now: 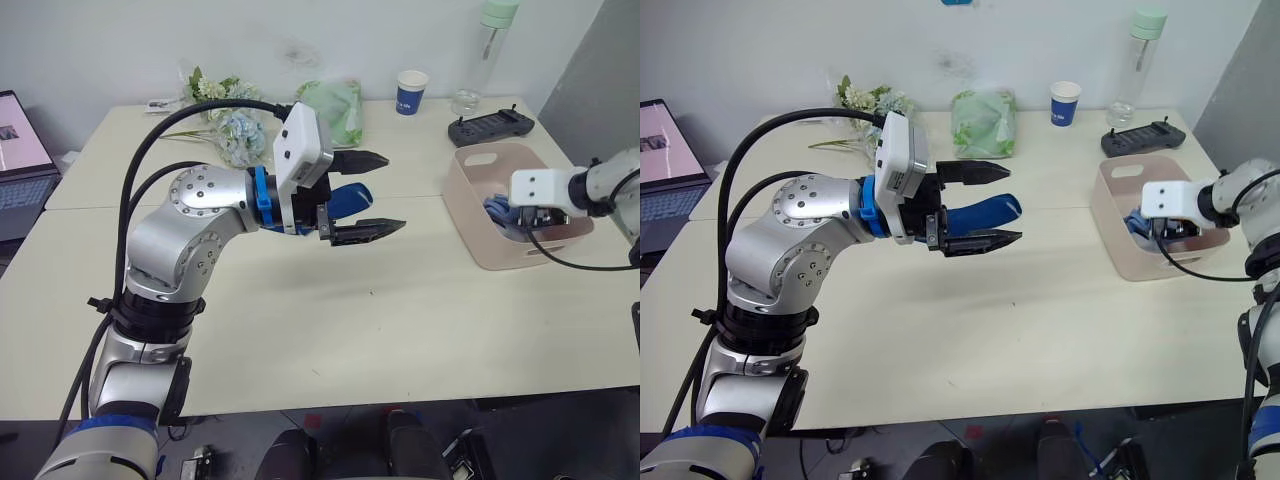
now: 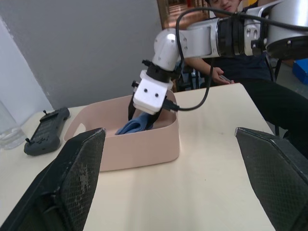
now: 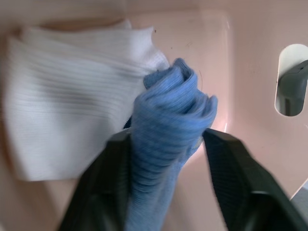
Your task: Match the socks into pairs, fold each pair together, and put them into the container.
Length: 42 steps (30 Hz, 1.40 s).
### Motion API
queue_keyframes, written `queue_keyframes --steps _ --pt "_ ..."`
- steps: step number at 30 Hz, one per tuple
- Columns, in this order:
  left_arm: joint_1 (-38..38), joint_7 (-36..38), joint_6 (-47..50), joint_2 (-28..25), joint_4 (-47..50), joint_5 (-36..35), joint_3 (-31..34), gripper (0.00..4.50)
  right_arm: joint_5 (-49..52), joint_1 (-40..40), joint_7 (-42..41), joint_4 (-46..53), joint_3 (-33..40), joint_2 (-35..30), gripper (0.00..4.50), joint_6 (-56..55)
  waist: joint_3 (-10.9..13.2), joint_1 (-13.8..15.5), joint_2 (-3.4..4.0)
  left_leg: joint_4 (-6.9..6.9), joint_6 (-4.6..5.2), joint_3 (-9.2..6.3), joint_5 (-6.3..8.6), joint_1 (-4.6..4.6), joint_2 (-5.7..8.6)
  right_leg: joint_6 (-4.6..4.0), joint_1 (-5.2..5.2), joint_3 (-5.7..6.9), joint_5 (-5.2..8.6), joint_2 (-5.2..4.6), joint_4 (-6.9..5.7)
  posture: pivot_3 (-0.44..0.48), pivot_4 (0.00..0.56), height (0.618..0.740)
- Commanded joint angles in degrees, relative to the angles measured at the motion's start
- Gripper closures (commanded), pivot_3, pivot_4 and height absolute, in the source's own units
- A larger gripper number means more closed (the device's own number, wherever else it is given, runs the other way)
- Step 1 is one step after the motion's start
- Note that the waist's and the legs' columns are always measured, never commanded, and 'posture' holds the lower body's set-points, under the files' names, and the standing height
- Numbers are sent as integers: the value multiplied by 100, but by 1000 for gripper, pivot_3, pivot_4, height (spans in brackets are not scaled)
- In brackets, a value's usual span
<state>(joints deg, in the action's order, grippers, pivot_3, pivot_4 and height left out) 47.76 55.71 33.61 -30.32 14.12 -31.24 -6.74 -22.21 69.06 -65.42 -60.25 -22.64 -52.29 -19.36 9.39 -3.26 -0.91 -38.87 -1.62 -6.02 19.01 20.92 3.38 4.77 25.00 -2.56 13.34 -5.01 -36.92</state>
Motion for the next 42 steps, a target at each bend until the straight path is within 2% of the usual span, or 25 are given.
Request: queue_keyframes --steps 1,2,6,7,8,10,16,19,21,29,39,42 --pt "29 -7 -61 -80 159 24 116 0 463 545 -680 294 507 -105 543 848 2 0 3 0 0 -1 0 0 0 0 0 0 0 0 -1 0 150 740" --pt "21 -20 -50 -76 182 15 110 0 517 673 -807 310 576 -108 259 1065 2 1 4 0 0 -1 0 0 0 0 0 0 0 0 -1 0 150 740" --pt "8 -73 -6 -30 263 -27 89 0 445 974 -659 207 675 -112 259 1323 2 20 4 1 0 -6 0 0 1 0 -1 4 0 0 0 0 150 740" --pt "14 -81 -10 -16 261 -24 81 0 317 1023 -347 53 644 -107 259 1249 2 26 4 1 0 -6 0 1 1 0 -1 4 0 0 1 0 150 740" --pt "27 -84 -29 -4 240 -5 69 0 80 983 -5 -95 503 -142 442 1029 2 31 4 1 0 -6 0 1 2 0 -2 4 0 0 1 0 150 740" --pt "55 -94 -44 16 219 21 58 0 -265 769 333 -305 242 -155 855 661 2 45 4 0 0 -4 0 1 2 0 -1 3 0 -2 -1 0 150 740" --pt "68 -116 39 9 324 -6 33 0 -713 465 954 -774 -96 109 2966 253 2 22 4 -2 0 4 0 2 3 0 4 -2 0 -3 -5 0 150 740" --pt "57 -135 84 -28 384 6 27 0 -531 269 807 -992 14 380 4024 320 2 -14 4 -2 -1 3 0 2 2 0 5 -1 0 -1 -6 0 150 740" --pt "51 -155 129 -44 415 -6 47 0 -425 215 646 -1057 84 488 4465 384 2 -30 5 -3 -1 3 -1 2 1 -1 4 -2 -1 0 -7 0 150 740" --pt "-9 -177 245 -97 488 -22 49 0 -363 55 487 -1142 128 651 4465 480 1 -19 6 -5 -2 -2 -1 2 0 -1 4 0 -1 -1 -7 0 150 740" --pt "-88 -80 132 -404 301 63 227 0 -528 1079 630 -913 122 93 4465 306 4 -15 14 -3 -2 -1 -1 2 3 -1 9 -3 -1 -2 -8 0 150 740" --pt "-288 -82 8 -666 221 150 459 0 -411 1415 1017 -801 302 118 4465 215 3 -36 15 -1 -2 0 -1 2 4 -1 8 -1 -1 5 -8 0 150 740"
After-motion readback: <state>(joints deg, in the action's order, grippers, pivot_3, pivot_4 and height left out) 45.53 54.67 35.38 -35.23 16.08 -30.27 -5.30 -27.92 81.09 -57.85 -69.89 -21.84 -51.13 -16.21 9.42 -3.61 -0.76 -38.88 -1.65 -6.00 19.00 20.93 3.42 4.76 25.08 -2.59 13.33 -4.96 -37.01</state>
